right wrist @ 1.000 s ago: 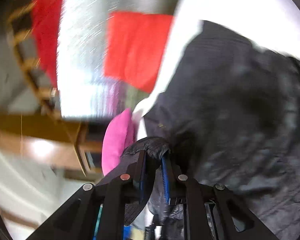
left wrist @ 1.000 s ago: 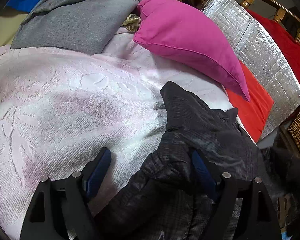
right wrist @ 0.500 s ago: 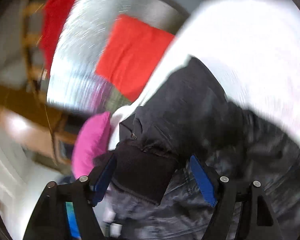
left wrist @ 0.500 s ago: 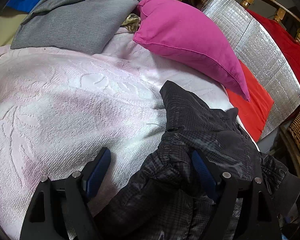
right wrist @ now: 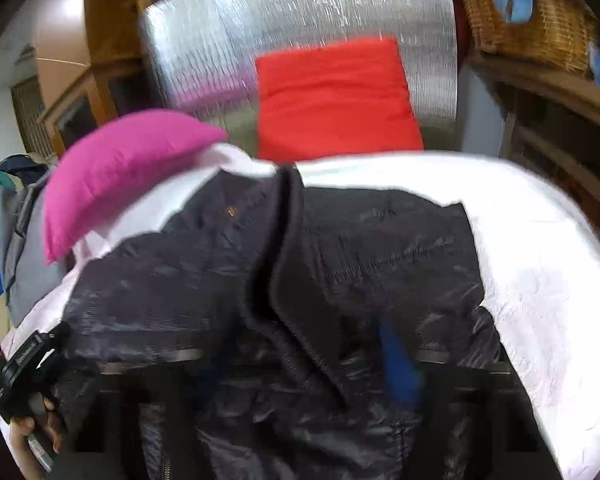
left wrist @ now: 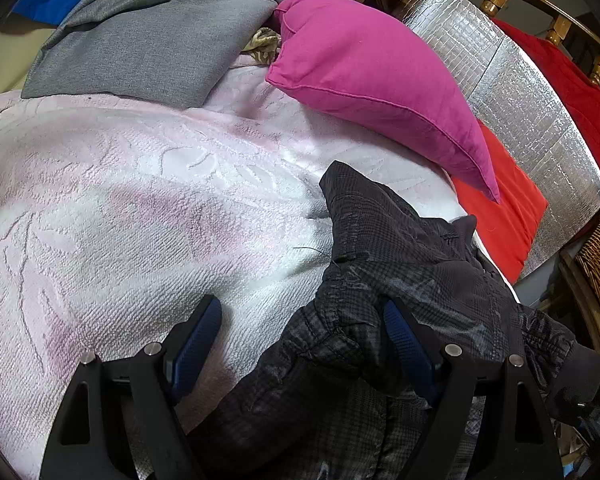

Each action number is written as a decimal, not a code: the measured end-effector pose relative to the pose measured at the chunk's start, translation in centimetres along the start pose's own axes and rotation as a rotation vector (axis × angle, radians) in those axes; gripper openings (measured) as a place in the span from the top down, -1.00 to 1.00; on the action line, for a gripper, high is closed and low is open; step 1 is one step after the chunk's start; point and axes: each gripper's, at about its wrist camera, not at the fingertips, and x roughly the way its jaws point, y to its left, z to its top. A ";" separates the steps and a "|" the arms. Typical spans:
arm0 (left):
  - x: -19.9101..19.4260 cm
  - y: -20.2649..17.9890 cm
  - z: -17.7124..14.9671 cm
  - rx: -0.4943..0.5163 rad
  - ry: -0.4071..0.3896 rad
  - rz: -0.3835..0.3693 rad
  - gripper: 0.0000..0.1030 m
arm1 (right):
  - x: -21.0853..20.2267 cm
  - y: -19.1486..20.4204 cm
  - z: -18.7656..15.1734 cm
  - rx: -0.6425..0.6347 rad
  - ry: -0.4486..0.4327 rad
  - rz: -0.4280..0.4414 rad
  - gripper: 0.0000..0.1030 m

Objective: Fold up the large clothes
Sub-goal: 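Fold the held sleeve across the jacket with the right tool while the left tool holds the edge, then lay the cuff on the jacket body and open the right tool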

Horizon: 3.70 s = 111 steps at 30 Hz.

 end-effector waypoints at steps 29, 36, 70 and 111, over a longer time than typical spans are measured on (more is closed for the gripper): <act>0.2 -0.5 0.4 0.013 0.018 0.023 -0.64 | -1.6 -11.5 0.9 0.357 0.103 0.019 -0.24; -4.2 -4.3 3.6 0.059 0.019 0.059 -0.63 | -7.0 -8.0 1.9 0.147 -0.024 0.030 -0.35; 2.1 -13.6 -4.4 0.683 0.124 0.263 -0.83 | 2.7 0.1 -1.8 -0.175 0.189 -0.139 -0.42; 0.1 -4.1 2.8 0.271 0.181 0.136 -0.82 | 3.7 -0.6 -1.0 -0.178 0.224 -0.142 -0.55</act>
